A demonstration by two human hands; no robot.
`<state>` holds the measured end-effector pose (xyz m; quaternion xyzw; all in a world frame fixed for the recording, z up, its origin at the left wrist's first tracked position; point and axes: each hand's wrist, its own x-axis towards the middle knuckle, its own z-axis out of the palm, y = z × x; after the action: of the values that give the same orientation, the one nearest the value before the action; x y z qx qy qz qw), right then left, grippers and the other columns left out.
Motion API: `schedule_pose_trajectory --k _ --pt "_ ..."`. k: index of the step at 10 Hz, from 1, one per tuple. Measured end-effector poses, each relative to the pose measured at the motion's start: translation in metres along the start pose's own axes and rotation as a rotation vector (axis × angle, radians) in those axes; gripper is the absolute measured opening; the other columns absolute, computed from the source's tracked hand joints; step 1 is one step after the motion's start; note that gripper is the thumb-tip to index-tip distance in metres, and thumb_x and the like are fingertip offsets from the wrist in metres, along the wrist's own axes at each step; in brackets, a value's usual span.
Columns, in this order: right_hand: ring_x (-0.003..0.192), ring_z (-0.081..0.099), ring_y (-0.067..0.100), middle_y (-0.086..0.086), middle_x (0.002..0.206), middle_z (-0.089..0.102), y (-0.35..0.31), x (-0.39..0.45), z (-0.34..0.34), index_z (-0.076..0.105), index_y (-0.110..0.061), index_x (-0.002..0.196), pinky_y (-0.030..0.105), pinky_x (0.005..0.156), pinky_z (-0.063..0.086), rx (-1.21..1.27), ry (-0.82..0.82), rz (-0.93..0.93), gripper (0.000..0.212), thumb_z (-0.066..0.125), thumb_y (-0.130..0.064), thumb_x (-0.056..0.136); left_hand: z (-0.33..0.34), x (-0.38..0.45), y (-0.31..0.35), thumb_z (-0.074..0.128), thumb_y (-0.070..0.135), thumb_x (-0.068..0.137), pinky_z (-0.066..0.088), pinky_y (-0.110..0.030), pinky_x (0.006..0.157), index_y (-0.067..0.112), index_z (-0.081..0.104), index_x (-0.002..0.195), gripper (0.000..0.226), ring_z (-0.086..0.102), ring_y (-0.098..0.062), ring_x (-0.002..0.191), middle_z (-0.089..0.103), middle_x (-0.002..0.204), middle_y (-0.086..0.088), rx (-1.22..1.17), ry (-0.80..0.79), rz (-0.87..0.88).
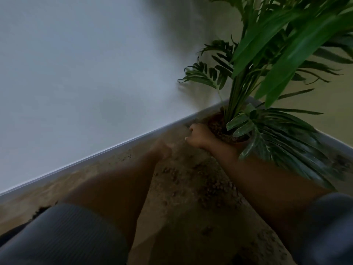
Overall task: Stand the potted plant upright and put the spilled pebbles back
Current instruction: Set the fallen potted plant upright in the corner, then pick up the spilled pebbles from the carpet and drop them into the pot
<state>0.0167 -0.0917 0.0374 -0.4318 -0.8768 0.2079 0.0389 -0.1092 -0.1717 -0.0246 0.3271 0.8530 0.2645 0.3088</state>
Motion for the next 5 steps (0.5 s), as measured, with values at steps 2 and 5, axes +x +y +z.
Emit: schedule_pose_trajectory --k 2,5 --pt "0.117 0.056 0.033 0.018 0.132 0.055 0.003 0.021 0.052 0.053 -0.001 0.129 0.034 0.088 0.047 -0.011 -0.119 0.077 0.037 0.052 -0.019 0.097 0.004 0.013 -0.017 0.055 0.017 0.094 0.051 -0.034 0.091 0.001 0.069 0.110 0.025 0.063 -0.026 0.106 0.068 0.113 -0.011 0.258 -0.006 0.138" --pt "0.124 0.051 0.030 0.014 0.141 0.050 0.030 0.064 0.119 0.048 -0.008 0.137 0.035 0.097 0.044 -0.044 -0.182 0.212 0.042 0.050 -0.018 0.096 0.038 0.068 -0.048 0.063 0.017 0.090 0.049 -0.029 0.074 0.018 0.058 0.129 0.039 0.060 -0.021 0.107 0.059 0.129 -0.007 0.152 -0.051 0.123"
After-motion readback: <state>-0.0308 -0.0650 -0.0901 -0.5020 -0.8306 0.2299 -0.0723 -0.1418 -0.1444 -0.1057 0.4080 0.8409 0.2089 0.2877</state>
